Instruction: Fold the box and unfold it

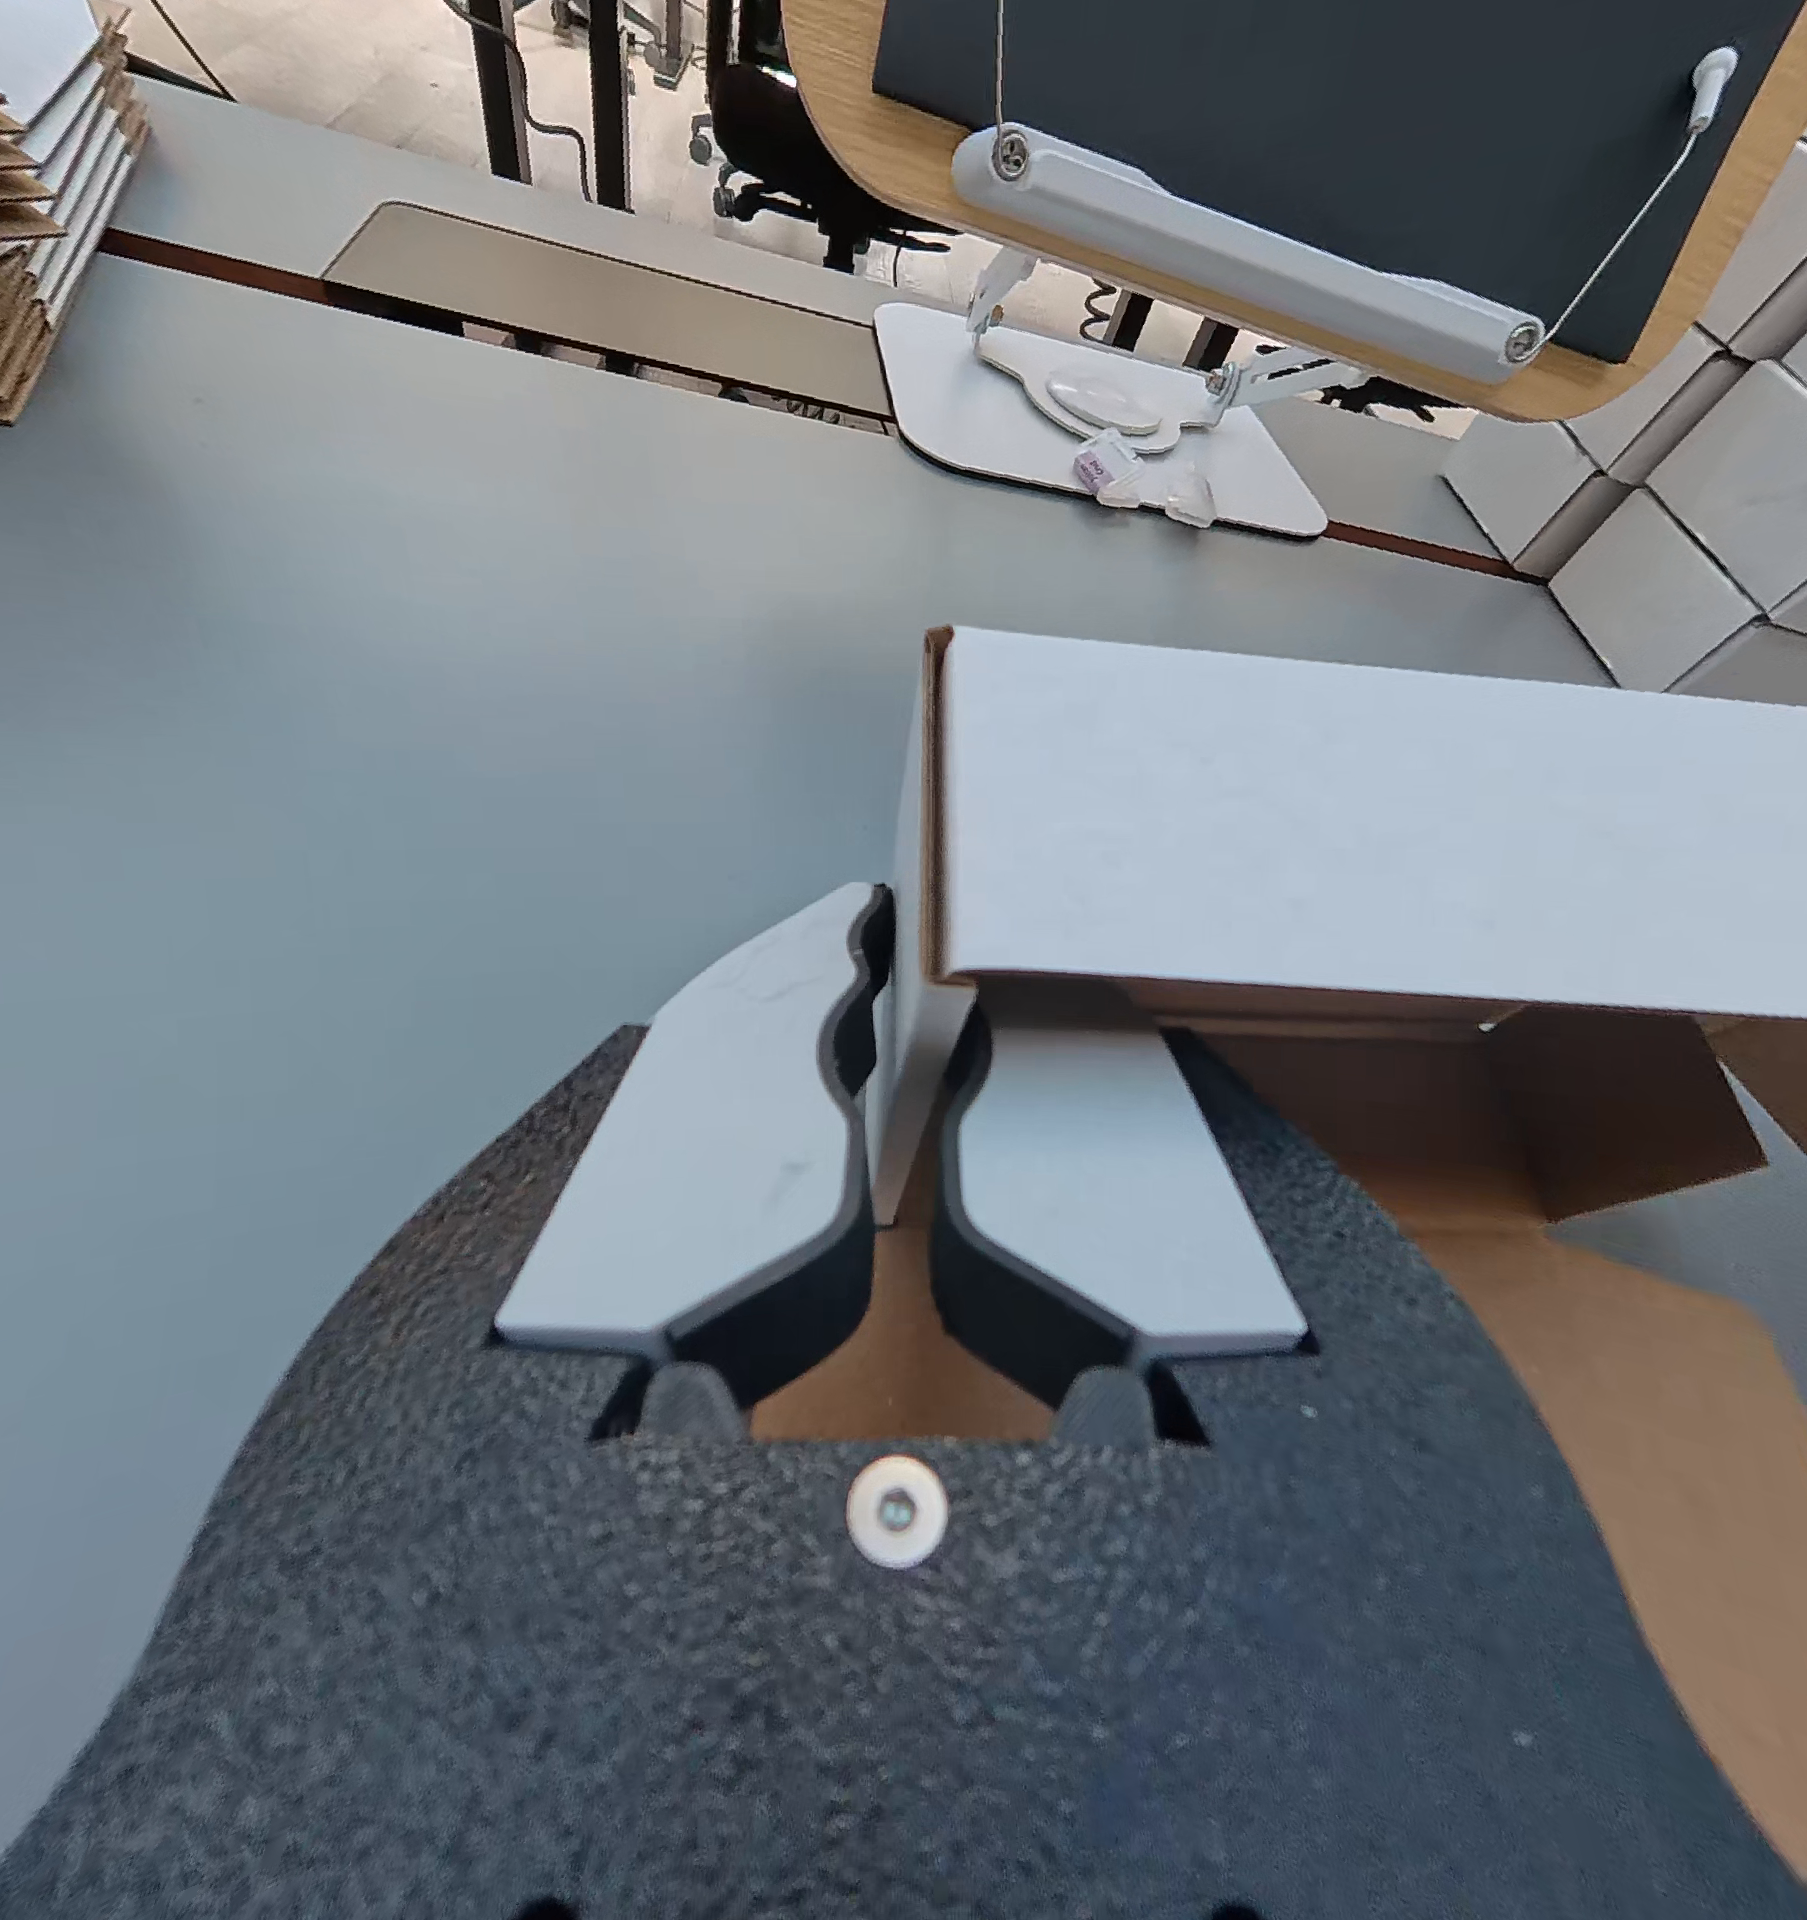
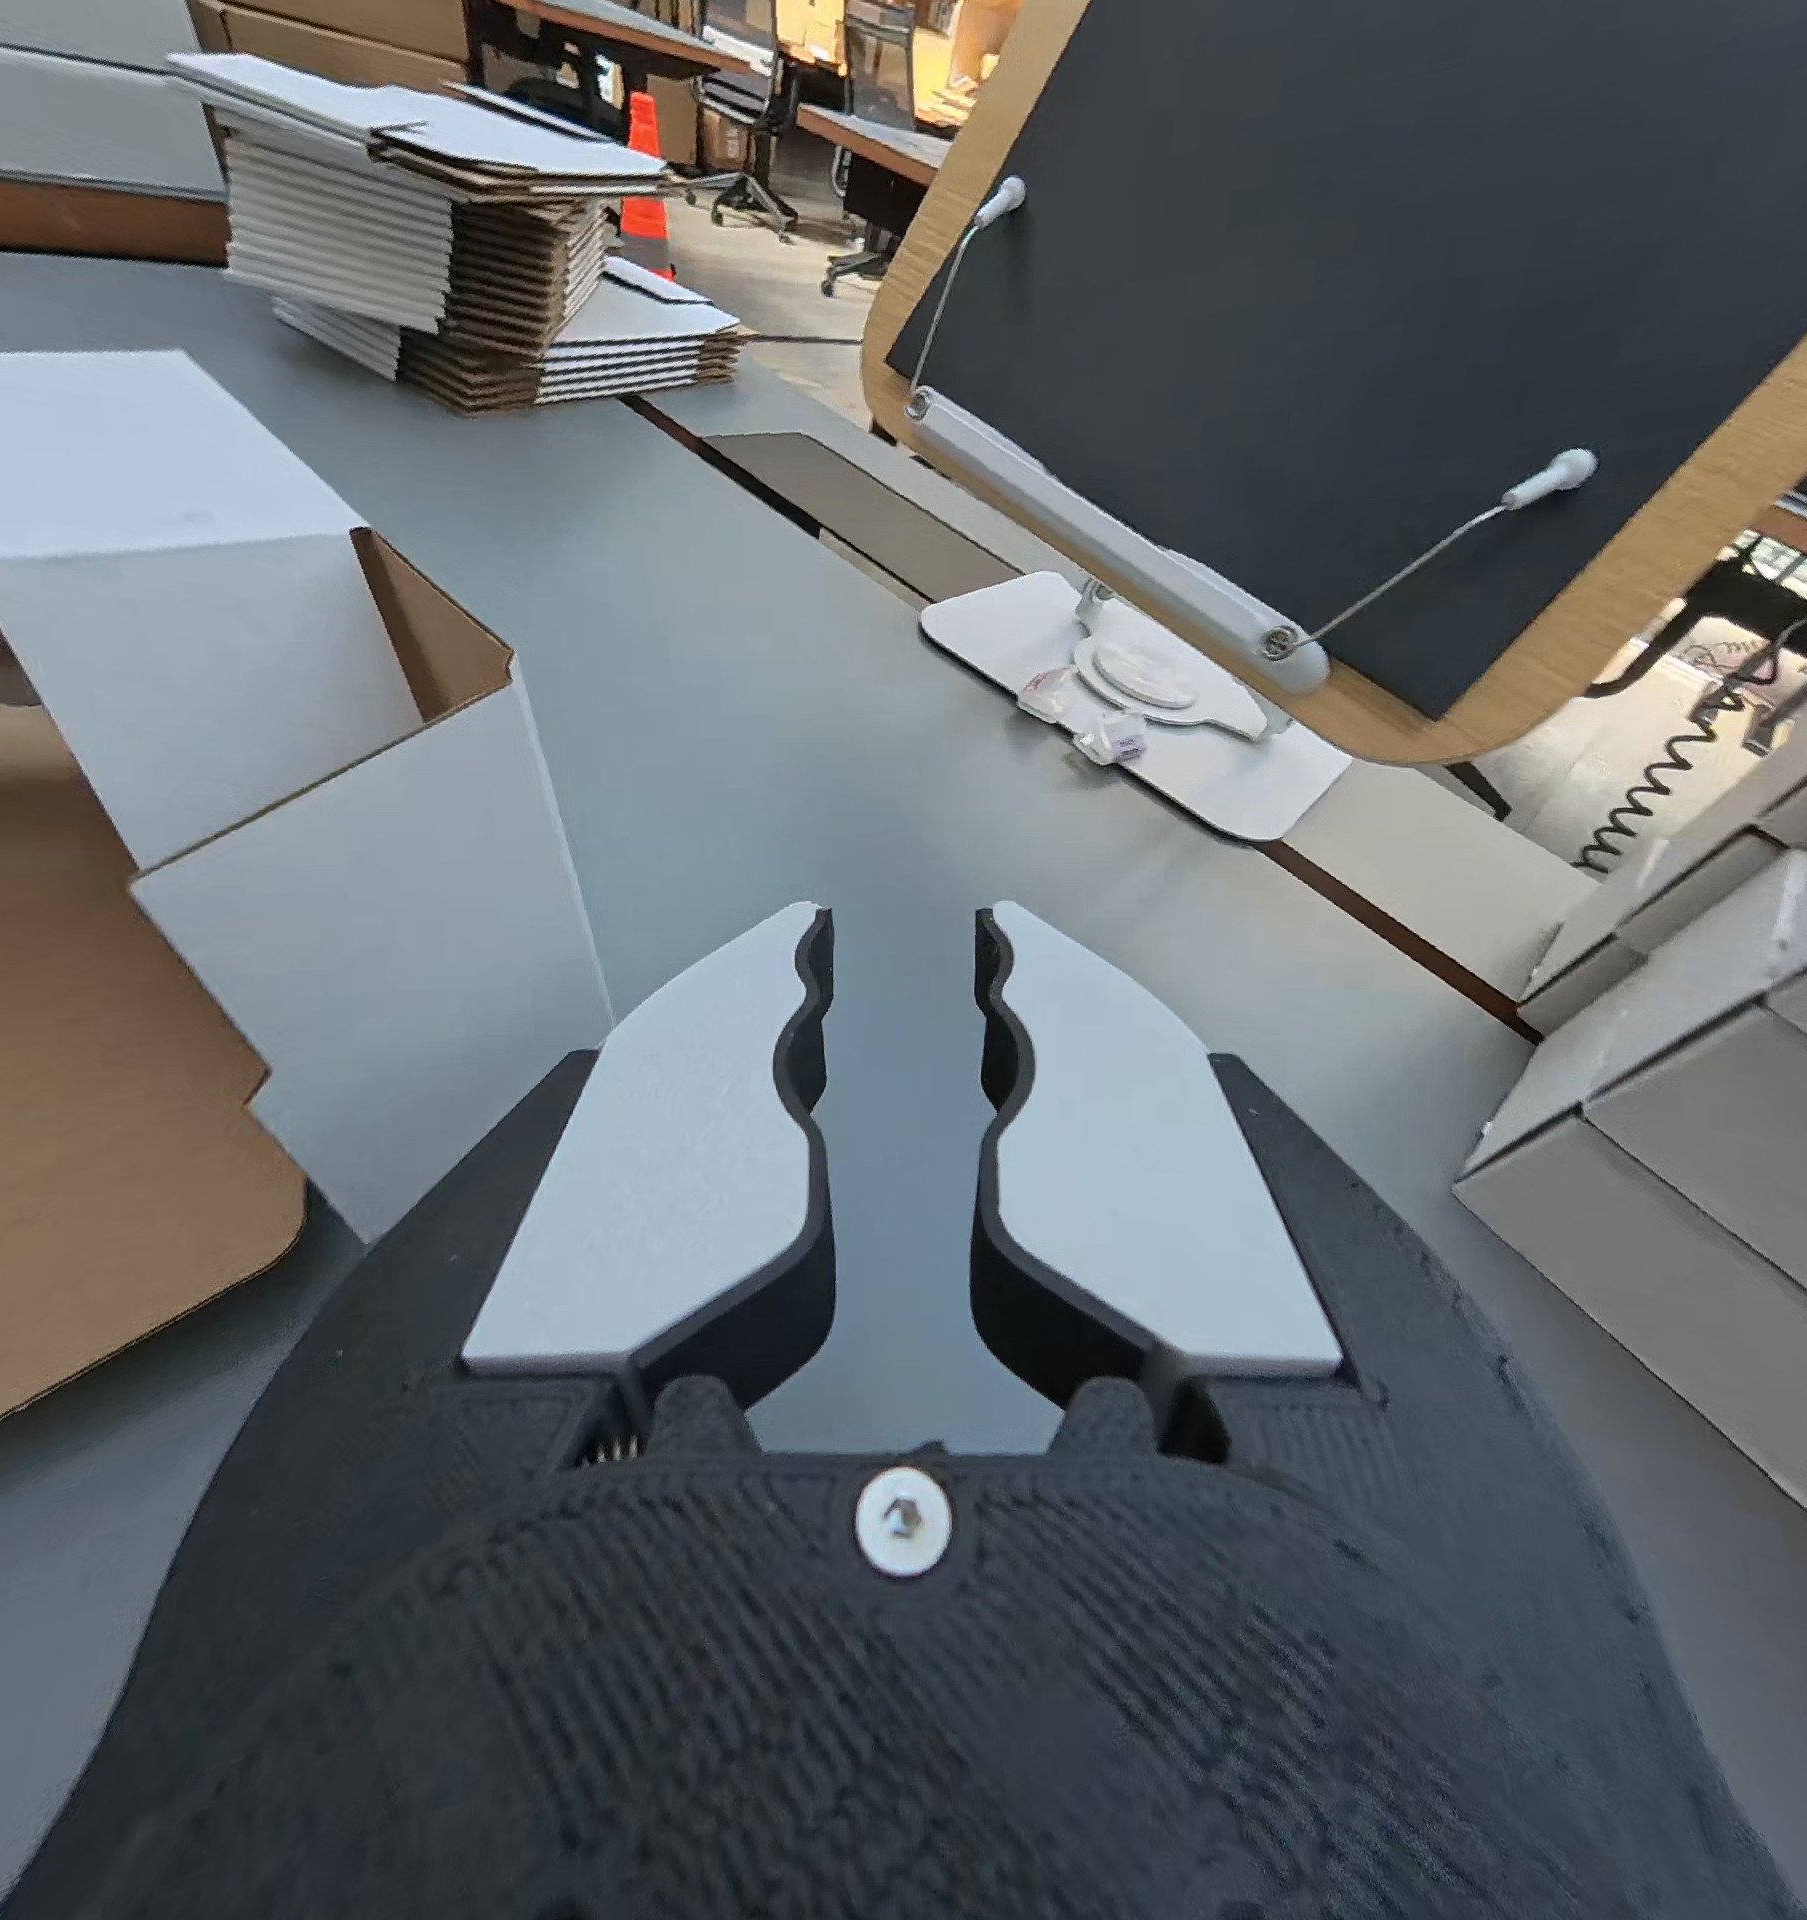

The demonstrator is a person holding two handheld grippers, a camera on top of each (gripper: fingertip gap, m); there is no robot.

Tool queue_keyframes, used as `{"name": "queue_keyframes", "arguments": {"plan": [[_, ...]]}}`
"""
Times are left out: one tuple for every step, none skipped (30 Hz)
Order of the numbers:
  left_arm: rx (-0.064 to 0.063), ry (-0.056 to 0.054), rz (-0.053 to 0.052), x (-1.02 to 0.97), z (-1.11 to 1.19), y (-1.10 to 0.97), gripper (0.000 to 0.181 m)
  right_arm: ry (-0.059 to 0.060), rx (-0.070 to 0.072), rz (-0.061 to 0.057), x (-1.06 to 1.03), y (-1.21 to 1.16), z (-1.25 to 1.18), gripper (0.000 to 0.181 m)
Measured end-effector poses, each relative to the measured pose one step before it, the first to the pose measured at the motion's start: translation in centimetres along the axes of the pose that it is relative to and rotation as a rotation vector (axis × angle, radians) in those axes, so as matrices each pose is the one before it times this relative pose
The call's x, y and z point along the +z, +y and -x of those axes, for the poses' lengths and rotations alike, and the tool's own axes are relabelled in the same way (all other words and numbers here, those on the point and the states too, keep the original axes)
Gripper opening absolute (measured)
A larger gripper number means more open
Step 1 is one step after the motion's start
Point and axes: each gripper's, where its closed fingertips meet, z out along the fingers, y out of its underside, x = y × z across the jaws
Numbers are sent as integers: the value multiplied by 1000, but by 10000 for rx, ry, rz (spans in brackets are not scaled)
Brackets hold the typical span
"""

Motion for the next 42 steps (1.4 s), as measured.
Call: {"name": "queue_keyframes", "arguments": {"plan": [[-17, 90, 54, 43, -80, 55, 6, -370, -224, 215, 874, 30, 582, 26], [-24, 103, 59, 44, -89, 66, 6, -306, -209, 121, 694, -166, 537, 26], [-36, 92, 64, 45, -61, 75, 6, -379, -193, -77, 453, -480, 689, 20], [-55, 60, 58, 54, -10, 69, 6, -507, -200, -129, 294, -544, 863, 13], [-76, 23, 37, 39, 55, 34, 6, -321, -124, -86, 240, -445, 584, 9], [-77, 13, 37, 39, 66, 32, 6, -284, -71, 5, 184, -253, 495, 5], [-64, -2, 37, 42, 62, 29, 6, -296, 5, -22, 107, -226, 457, 0], [-52, -24, 10, 29, 84, 2, 6, -125, 102, -84, 27, -255, 202, 0], [-65, -43, -8, 12, 121, -27, 6, -174, 75, -24, -27, -136, 273, 0], [-72, 5, 4, 27, 70, -18, 6, -252, 63, 88, -43, 0, 395, 0], [-49, 7, 5, 19, 36, -8, 6, -218, 53, 77, -51, -15, 423, 0], [-5, -18, 4, 15, 15, -2, 6, -257, 7, 35, -27, -67, 595, 0], [34, -49, 0, 6, 21, -3, 6, -237, -40, 72, 42, -38, 676, 0], [33, -54, -3, 6, 8, 0, 6, -68, -112, 58, 79, -81, 536, 0], [-1, -35, -7, 20, 13, -5, 6, 127, -156, -1, 66, -178, 308, 0], [-47, -8, -10, 14, 18, -18, 6, 195, -148, -21, 46, -212, 167, 0], [-87, 10, -8, 12, 33, -5, 6, 128, -103, 14, 59, -208, 175, 0], [-81, 16, 0, 4, 45, -11, 6, 83, -44, -4, 97, -228, 168, 0], [-69, 21, -2, 13, 37, -14, 6, -40, -24, -56, 152, -287, 316, 0], [-46, 14, 2, -2, 28, 10, 6, -90, -3, -47, 247, -203, 391, 0], [-39, -9, -2, -5, 40, 3, 6, -58, -12, 19, 299, -28, 327, 0], [-41, 10, -6, -1, 34, -10, 6, 48, 32, 35, 272, 43, 183, 0], [-47, 0, -19, -1, 36, -20, 6, 114, 91, -90, 185, -99, 115, 0], [-48, -15, -24, 4, 63, -31, 6, 82, 85, -140, 66, -117, 124, 0], [-53, -5, -9, -2, 59, -8, 6, 87, 59, -74, -18, 15, 24, 0], [-61, 41, -2, -5, 21, -11, 6, 123, 58, -78, -142, 42, -103, 0], [-53, 72, -2, -12, -27, 8, 6, -43, 75, -121, -212, 10, 68, 0], [-28, 62, -7, -11, -41, -2, 6, -124, 139, -138, -260, 13, 126, 0], [2, 30, -3, -3, -32, 8, 6, -30, 162, -104, -259, 91, -50, 0], [21, 19, -4, -12, -39, 2, 6, -48, 155, -108, -238, 99, -57, 0], [22, 24, -7, -11, -53, 2, 6, -153, 165, -125, -205, 82, 82, 0], [20, 29, -5, -3, -63, 1, 6, -139, 180, -128, -195, 29, 43, 2], [18, 23, 1, -11, -43, 17, 6, -43, 135, -124, -199, -10, -75, 6], [19, 19, -3, -4, -51, 3, 6, -21, 53, -129, -243, -48, -122, 10], [14, 32, -12, -24, -47, -6, 6, -113, 28, -152, -259, -116, -28, 12], [1, 35, -27, -35, -42, -35, 6, -150, 101, -169, -259, -145, -7, 13], [-12, 32, -21, -31, -31, -14, 6, -209, 160, -145, -215, -109, 26, 15], [-7, 44, 4, -8, -47, 13, 6, -268, 170, -137, -184, -87, 103, 17], [2, 35, 15, 2, -42, 25, 6, -233, 157, -165, -204, -128, 62, 17], [6, 11, 2, -2, -19, 7, 6, -170, 139, -193, -217, -182, 10, 19], [5, 5, -8, -8, -14, -11, 6, -232, 124, -179, -209, -179, 129, 21], [3, 11, -10, -15, -12, -15, 6, -230, 144, -115, -137, -92, 172, 24]]}}
